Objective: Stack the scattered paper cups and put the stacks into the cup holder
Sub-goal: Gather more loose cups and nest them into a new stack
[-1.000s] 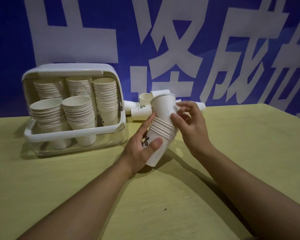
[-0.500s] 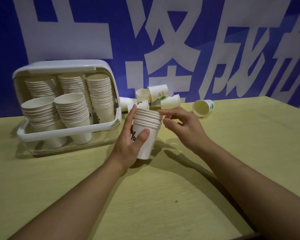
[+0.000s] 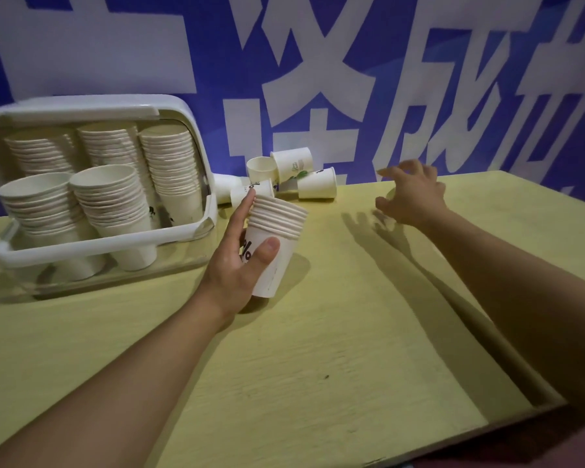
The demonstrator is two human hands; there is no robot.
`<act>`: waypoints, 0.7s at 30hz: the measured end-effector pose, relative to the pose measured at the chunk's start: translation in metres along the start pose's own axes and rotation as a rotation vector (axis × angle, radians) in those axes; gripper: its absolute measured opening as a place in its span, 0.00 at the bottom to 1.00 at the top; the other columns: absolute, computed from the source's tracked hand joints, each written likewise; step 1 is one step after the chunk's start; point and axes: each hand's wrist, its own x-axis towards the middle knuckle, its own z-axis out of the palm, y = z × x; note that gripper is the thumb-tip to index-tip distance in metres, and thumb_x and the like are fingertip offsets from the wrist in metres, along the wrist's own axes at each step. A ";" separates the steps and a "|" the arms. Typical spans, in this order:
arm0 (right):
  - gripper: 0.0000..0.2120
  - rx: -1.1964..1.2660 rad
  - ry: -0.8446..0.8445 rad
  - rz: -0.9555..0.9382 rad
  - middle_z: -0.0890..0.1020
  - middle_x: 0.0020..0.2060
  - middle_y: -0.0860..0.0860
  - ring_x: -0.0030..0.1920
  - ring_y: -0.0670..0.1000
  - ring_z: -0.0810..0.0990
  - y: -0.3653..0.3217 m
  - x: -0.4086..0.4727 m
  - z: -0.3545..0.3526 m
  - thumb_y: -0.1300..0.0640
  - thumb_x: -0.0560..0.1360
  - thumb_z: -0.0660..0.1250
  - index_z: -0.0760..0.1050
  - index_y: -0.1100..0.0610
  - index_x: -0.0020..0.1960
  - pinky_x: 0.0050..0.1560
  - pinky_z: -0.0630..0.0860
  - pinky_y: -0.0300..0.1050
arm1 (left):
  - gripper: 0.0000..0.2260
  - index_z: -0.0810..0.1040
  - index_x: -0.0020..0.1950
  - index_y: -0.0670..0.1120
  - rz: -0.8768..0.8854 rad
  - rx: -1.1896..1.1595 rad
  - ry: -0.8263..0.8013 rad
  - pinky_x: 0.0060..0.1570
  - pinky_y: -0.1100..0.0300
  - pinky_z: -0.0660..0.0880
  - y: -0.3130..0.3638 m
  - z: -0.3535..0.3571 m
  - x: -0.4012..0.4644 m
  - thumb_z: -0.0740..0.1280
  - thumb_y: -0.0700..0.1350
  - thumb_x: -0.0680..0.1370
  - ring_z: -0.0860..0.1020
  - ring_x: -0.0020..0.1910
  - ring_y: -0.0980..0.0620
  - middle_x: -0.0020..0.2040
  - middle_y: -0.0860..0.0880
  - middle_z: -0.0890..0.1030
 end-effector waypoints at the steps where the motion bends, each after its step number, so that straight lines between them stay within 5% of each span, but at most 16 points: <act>1: 0.31 -0.033 -0.040 0.032 0.65 0.74 0.53 0.74 0.62 0.61 0.008 0.005 0.003 0.41 0.73 0.73 0.68 0.44 0.73 0.69 0.64 0.66 | 0.32 0.56 0.72 0.76 0.000 0.003 0.002 0.50 0.78 0.71 -0.001 0.000 0.000 0.66 0.66 0.70 0.74 0.60 0.74 0.67 0.72 0.70; 6: 0.29 0.075 -0.078 0.124 0.70 0.69 0.54 0.61 0.59 0.74 0.028 0.004 0.011 0.41 0.72 0.74 0.73 0.51 0.68 0.60 0.78 0.56 | 0.32 0.57 0.71 0.78 -0.007 0.010 0.007 0.50 0.78 0.71 -0.002 -0.001 0.000 0.66 0.67 0.70 0.73 0.61 0.73 0.69 0.69 0.69; 13: 0.16 0.253 0.085 0.076 0.74 0.64 0.55 0.52 0.51 0.74 0.018 -0.029 0.012 0.49 0.78 0.71 0.76 0.56 0.60 0.51 0.73 0.43 | 0.31 0.56 0.73 0.73 0.017 0.038 -0.011 0.49 0.79 0.71 0.003 0.000 -0.004 0.68 0.61 0.74 0.73 0.58 0.75 0.67 0.70 0.69; 17: 0.17 0.301 -0.021 0.036 0.76 0.61 0.53 0.53 0.52 0.76 -0.007 -0.041 0.002 0.49 0.76 0.72 0.73 0.53 0.61 0.49 0.75 0.44 | 0.31 0.55 0.72 0.76 0.010 0.053 -0.017 0.49 0.78 0.71 0.005 0.000 -0.006 0.67 0.63 0.74 0.74 0.58 0.74 0.66 0.71 0.69; 21: 0.29 0.360 -0.271 0.023 0.75 0.65 0.53 0.59 0.56 0.76 -0.045 -0.050 -0.008 0.46 0.76 0.71 0.66 0.51 0.73 0.56 0.80 0.51 | 0.31 0.55 0.73 0.73 0.005 0.053 -0.017 0.48 0.76 0.72 0.004 0.000 -0.006 0.66 0.58 0.76 0.76 0.57 0.71 0.67 0.66 0.72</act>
